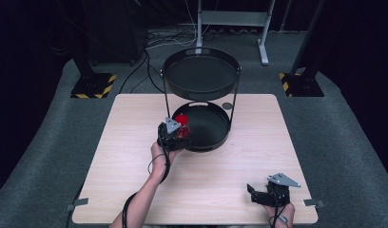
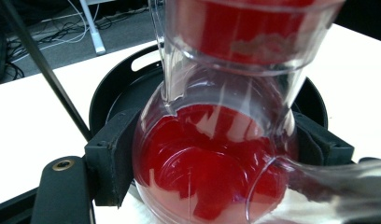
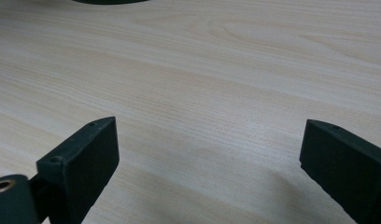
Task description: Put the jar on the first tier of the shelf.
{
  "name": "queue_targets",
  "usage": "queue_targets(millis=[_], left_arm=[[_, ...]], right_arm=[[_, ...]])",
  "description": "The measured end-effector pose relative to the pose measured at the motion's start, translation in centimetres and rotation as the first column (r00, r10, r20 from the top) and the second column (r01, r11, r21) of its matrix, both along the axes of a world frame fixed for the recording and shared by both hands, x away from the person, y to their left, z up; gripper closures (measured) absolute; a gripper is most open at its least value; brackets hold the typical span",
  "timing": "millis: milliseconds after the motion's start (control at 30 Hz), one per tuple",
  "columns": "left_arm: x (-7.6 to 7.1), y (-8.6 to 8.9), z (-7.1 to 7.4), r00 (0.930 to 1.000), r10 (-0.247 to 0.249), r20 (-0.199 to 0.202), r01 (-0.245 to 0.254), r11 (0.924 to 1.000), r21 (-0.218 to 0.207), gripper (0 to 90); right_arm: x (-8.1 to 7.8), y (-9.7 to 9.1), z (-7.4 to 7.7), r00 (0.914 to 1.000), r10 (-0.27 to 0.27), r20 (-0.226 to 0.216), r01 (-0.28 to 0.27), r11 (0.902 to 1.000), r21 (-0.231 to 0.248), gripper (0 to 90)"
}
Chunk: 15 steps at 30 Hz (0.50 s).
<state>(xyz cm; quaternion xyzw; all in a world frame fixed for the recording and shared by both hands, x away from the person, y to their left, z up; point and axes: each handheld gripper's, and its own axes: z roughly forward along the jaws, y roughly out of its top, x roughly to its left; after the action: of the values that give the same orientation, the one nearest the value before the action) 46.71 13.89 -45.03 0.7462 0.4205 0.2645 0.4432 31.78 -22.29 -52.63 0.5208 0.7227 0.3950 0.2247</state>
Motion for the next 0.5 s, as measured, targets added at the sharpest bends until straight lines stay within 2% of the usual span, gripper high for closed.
queue_targets(millis=[500], left_arm=[[1.7,-1.2,-0.1,0.9998,-0.011,-0.016,0.011,0.9999,-0.005,25.8]], right_arm=[[0.0,0.0,0.0,1.0000,-0.001,0.000,0.001,1.0000,-0.005,4.2]])
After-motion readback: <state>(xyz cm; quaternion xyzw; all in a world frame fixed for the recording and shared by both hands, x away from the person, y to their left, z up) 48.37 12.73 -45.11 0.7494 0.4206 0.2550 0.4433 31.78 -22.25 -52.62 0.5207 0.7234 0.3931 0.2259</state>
